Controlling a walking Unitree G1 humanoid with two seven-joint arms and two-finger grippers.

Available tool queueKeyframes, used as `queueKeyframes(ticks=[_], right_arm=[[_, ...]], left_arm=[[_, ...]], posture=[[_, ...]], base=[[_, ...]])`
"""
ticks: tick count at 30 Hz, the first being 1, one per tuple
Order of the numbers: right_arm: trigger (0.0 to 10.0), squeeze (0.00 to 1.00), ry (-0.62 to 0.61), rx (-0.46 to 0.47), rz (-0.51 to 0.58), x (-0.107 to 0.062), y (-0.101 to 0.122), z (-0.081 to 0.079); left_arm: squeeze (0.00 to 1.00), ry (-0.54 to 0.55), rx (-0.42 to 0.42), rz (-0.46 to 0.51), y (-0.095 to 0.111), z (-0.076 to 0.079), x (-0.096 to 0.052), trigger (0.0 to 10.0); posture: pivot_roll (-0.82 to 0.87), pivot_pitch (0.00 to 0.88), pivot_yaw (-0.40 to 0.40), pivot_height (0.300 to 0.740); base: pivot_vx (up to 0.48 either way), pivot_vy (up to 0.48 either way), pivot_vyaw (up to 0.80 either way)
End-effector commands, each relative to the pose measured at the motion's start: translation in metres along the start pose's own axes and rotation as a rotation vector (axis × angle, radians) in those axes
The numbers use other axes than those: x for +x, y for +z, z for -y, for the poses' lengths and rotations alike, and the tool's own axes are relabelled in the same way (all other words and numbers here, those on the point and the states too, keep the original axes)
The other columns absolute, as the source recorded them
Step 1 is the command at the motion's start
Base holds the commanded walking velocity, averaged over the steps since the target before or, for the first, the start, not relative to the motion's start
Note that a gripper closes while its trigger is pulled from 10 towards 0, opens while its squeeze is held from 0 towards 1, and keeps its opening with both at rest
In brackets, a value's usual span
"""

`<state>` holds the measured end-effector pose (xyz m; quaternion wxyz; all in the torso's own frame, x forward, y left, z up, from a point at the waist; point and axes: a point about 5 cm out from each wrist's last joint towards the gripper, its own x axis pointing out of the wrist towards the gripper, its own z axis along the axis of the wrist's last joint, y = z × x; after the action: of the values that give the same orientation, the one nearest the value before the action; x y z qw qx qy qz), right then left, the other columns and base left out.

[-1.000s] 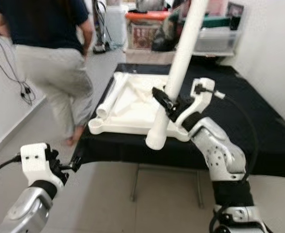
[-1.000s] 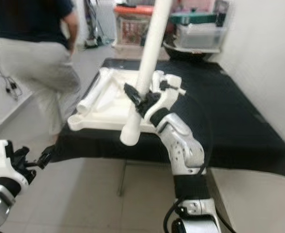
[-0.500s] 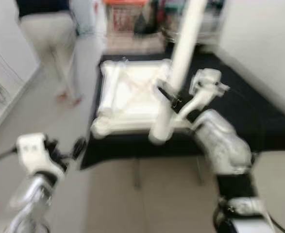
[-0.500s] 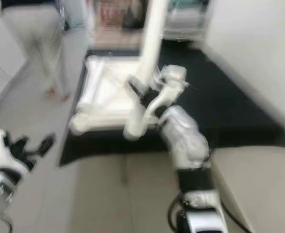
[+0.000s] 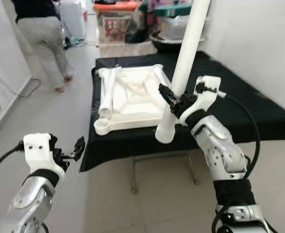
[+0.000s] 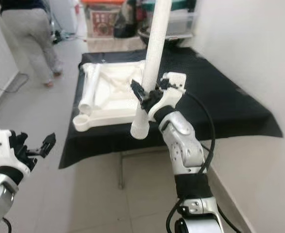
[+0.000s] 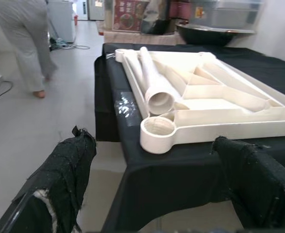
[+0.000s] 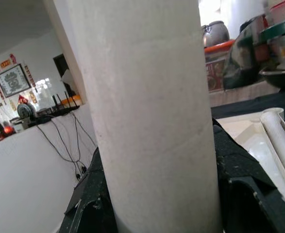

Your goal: Building children table

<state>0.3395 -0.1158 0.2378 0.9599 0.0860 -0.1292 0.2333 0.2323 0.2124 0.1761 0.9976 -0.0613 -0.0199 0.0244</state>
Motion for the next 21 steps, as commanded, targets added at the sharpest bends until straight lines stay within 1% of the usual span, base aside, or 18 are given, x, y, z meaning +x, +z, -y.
queueKeyframes(ticks=[1,9,10,17,18,21], right_arm=[[10.0,0.00,0.014,-0.025,0.004,0.0023,-0.0015,-0.0048],[10.0,0.00,0.025,-0.040,0.007,0.0039,-0.0020,-0.0069],[10.0,0.00,0.027,-0.041,0.007,0.0042,-0.0020,-0.0072],[10.0,0.00,0.029,-0.019,0.007,0.0049,-0.0036,-0.0073],[10.0,0.00,0.033,-0.053,0.011,0.0047,-0.0029,-0.0077],[10.0,0.00,0.054,-0.052,0.015,0.0043,-0.0046,-0.0114]], left_arm=[[0.00,0.003,-0.005,0.015,0.0030,-0.0022,0.0009,10.0],[0.00,-0.011,-0.035,0.026,0.0032,0.0010,0.0011,10.0],[0.00,-0.013,-0.034,0.028,0.0033,0.0015,0.0009,10.0],[0.00,-0.024,-0.035,0.040,0.0039,0.0035,0.0006,10.0],[0.00,-0.028,-0.033,0.042,0.0042,0.0041,0.0002,10.0],[0.00,-0.043,-0.026,0.049,0.0048,0.0059,-0.0006,10.0]], posture=[[0.05,0.000,-0.033,0.740],[0.06,0.000,-0.034,0.740],[0.06,0.000,-0.034,0.740],[0.06,0.000,-0.037,0.740],[0.06,0.000,-0.037,0.740],[0.06,0.000,-0.039,0.740]], base=[[0.368,0.000,0.00],[0.381,0.000,0.00],[0.412,0.000,-0.41],[0.416,0.000,-0.80],[0.412,0.000,0.00],[0.378,0.000,-0.55]])
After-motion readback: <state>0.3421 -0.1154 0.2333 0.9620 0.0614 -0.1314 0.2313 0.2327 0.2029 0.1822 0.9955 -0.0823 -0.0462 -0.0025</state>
